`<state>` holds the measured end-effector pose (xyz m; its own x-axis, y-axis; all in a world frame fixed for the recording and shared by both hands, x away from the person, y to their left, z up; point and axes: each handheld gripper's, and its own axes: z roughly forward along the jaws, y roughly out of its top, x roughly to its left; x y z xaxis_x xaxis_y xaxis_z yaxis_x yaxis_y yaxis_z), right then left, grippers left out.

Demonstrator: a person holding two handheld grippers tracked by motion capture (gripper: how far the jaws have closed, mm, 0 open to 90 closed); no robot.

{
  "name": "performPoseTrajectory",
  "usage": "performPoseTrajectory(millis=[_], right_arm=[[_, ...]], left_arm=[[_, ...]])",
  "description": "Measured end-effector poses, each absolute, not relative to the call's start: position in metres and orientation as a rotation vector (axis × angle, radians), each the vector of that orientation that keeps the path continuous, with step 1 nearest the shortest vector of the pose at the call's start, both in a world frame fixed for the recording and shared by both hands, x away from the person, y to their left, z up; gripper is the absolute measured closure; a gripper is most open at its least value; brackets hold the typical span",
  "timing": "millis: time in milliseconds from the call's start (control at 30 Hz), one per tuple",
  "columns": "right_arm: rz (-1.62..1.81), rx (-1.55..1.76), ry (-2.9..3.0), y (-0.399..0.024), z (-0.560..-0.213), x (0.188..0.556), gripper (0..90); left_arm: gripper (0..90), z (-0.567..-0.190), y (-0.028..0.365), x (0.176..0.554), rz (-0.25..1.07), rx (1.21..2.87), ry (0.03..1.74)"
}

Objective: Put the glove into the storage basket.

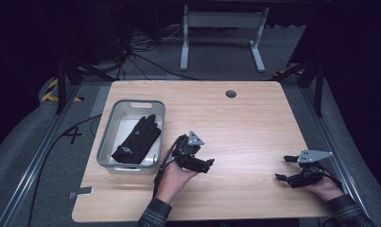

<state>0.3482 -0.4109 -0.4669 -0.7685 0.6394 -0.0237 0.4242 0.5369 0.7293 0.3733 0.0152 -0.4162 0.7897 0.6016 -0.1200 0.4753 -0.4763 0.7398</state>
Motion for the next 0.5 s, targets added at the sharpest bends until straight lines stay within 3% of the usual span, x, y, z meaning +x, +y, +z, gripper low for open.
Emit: performPoseTrajectory(millis=[267, 500], right_arm=[[1.066, 0.886, 2.490, -0.411, -0.467, 0.348, 14.1], [1.066, 0.887, 2.491, -0.411, -0.467, 0.348, 14.1]], left_arm=[[14.4, -0.442, 0.004, 0.361, 0.214, 2.207, 0.767], [8.0, -0.467, -0.004, 0.352, 0.227, 2.306, 0.789]])
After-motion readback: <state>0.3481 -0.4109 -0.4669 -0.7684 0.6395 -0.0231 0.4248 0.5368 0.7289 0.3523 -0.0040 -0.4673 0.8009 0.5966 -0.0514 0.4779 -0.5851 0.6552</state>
